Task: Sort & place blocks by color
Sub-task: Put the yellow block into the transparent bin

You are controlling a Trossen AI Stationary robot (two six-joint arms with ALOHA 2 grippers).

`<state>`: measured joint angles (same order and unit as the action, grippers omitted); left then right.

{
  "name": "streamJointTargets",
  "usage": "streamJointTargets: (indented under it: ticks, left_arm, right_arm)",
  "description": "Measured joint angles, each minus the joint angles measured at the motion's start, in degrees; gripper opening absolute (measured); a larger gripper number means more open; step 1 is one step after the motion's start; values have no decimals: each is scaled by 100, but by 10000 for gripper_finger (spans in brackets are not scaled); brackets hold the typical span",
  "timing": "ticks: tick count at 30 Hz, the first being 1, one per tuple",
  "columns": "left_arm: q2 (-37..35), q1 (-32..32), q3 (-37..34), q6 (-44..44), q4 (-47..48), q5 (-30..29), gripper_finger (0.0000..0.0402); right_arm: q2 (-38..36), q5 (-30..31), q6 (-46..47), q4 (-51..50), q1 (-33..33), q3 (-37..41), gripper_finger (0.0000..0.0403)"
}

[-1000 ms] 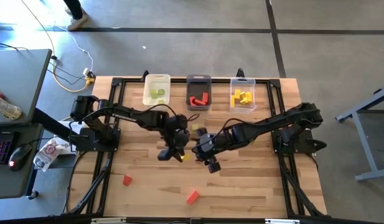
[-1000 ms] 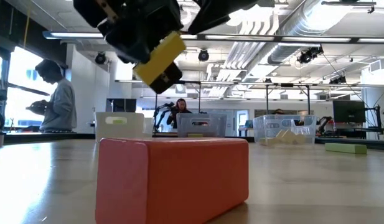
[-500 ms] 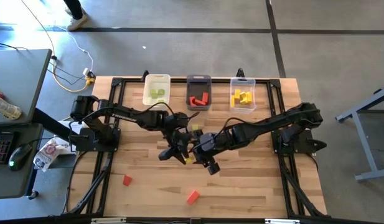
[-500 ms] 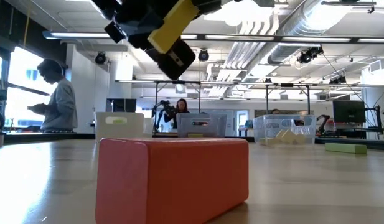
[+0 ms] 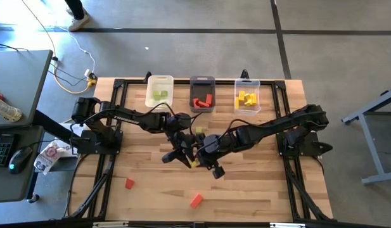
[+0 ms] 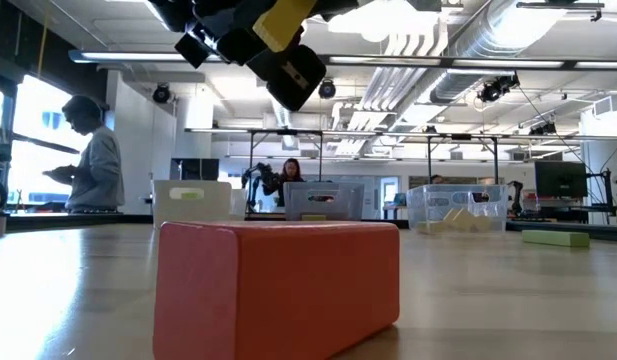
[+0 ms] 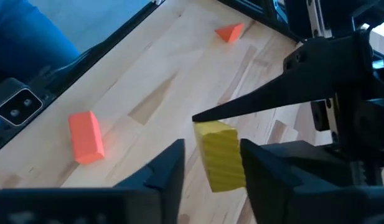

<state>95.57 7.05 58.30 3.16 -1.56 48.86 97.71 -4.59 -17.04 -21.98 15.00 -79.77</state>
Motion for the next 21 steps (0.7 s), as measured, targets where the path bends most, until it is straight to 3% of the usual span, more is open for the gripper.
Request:
streamJointTargets:
  ticks: [8, 16, 21]
  left_arm:
    - [0, 0, 0, -19, 3, -2, 79]
    - [0, -5, 0, -156, 2, -94, 106]
    - [0, -46, -2, -373, 42, -583, 132]
  right_arm:
    - [0, -56, -263, -2, 0, 0, 28]
    - [0, -62, -36, -47, -11, 0, 33]
    - [0, 26, 297, -346, -16, 2, 30]
